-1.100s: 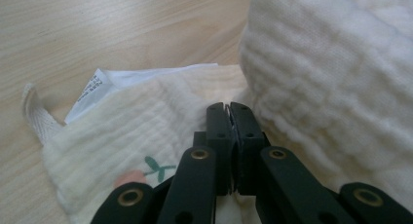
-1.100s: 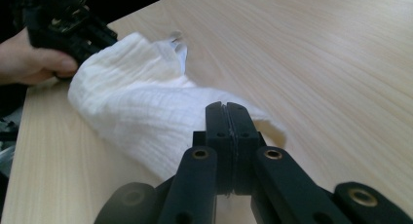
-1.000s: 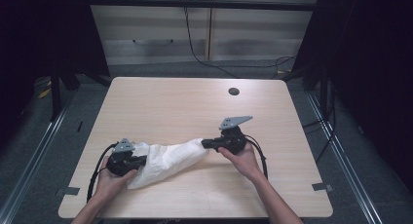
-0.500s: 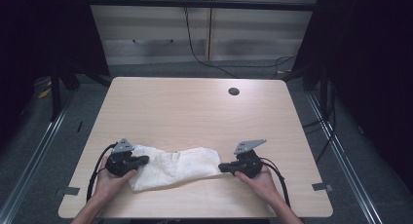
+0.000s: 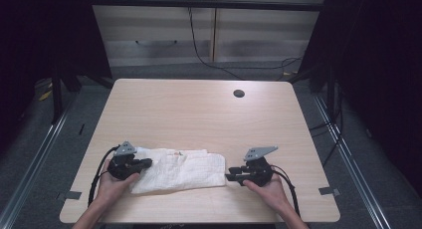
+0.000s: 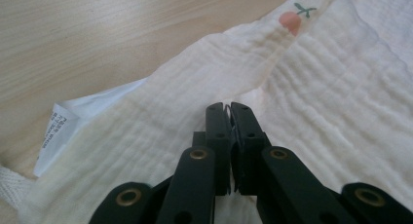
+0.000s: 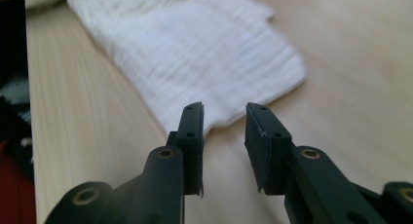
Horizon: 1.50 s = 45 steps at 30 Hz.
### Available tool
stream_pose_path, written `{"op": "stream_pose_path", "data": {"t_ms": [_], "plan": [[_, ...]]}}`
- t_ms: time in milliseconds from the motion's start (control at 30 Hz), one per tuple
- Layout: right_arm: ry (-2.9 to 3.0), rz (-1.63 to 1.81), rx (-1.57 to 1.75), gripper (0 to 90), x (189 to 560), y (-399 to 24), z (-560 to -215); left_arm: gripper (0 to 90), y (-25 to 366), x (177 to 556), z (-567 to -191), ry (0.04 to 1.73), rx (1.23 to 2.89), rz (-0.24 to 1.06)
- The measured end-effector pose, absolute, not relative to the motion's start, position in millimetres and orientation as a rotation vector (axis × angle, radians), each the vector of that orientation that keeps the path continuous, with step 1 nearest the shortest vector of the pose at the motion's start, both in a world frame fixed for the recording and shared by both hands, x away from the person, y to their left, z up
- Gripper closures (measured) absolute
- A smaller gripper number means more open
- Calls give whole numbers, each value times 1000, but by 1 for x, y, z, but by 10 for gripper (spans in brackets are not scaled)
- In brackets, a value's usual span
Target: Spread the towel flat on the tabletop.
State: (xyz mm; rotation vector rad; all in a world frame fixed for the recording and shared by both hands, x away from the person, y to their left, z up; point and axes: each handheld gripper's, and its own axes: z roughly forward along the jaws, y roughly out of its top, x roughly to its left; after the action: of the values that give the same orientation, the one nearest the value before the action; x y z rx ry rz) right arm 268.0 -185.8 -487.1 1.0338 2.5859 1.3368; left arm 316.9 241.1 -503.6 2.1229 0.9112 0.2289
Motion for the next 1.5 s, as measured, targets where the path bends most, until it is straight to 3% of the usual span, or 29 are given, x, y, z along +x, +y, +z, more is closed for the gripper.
{"op": "stream_pose_path", "data": {"t_ms": [300, 500, 600, 733, 767, 900, 1500], "plan": [[2513, 1328, 1059, 717, 319, -171, -482, 859, 241, 318, -504, 911, 2119, 232], [2556, 1293, 1081, 599, 339, -157, -505, 855, 242, 318, -505, 908, 2114, 229], [2571, 1296, 1098, 589, 338, -156, -508, 854, 242, 318, -505, 911, 2112, 227], [2590, 1278, 1045, 694, 335, -154, -508, 850, 242, 318, -505, 911, 2113, 227], [2596, 1272, 1031, 794, 333, -154, -508, 848, 242, 318, -505, 910, 2112, 226], [2595, 1280, 1028, 865, 332, -155, -508, 848, 242, 318, -505, 910, 2113, 226], [2467, 1426, 1051, 883, 325, -178, -476, 880, 248, 311, -483, 844, 2002, 204]]}}
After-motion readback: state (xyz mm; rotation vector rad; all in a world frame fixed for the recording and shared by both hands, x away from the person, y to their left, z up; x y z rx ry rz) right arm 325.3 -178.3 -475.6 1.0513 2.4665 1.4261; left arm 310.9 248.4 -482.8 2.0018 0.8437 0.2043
